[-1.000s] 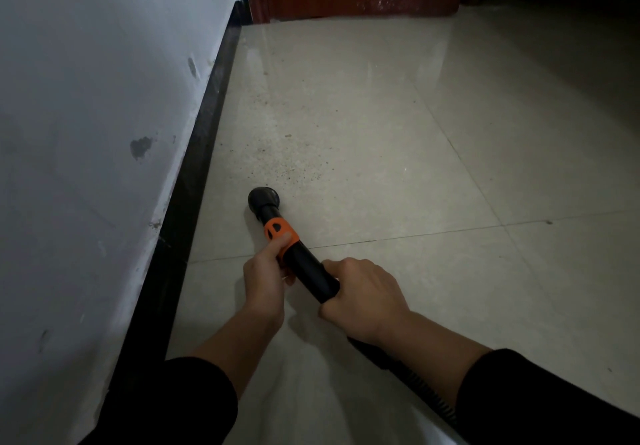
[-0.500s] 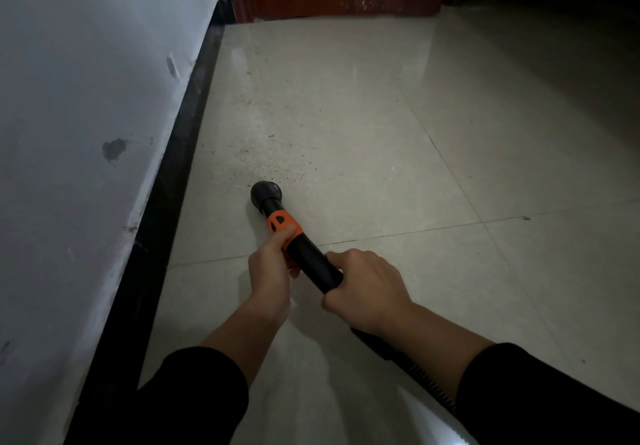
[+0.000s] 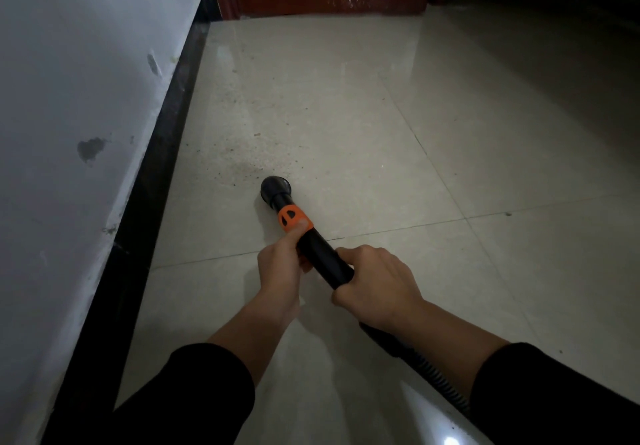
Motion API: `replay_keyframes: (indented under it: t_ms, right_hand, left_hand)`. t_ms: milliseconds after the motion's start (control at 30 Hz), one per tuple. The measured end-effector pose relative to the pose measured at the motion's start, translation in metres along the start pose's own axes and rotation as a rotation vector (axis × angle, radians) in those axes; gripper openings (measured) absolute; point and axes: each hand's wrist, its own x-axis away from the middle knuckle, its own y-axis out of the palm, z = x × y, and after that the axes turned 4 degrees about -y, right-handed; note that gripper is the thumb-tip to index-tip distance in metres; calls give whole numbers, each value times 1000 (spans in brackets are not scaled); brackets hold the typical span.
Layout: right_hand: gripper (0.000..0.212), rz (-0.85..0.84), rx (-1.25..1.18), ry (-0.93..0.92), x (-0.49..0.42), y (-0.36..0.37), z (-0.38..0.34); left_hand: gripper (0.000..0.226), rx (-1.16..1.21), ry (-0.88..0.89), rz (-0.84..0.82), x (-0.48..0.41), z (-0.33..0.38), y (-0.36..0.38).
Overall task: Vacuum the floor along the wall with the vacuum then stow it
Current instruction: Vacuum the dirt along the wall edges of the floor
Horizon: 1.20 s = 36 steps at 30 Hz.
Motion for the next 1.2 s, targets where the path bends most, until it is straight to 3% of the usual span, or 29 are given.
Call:
replay_keyframes:
  t_ms: [367,867,1200]
  right_hand:
    - [22,27,25,62,8,-15,16]
    - [24,74,28,118,-9,-26,50]
    - [26,38,-5,191,-23,-60,73]
  left_hand:
    - [20,-55,-11,-47,8,-11,18]
    - [13,-125,-51,-117,-6,-14,53]
    - [17,-329,-121,-118,-10,2,103]
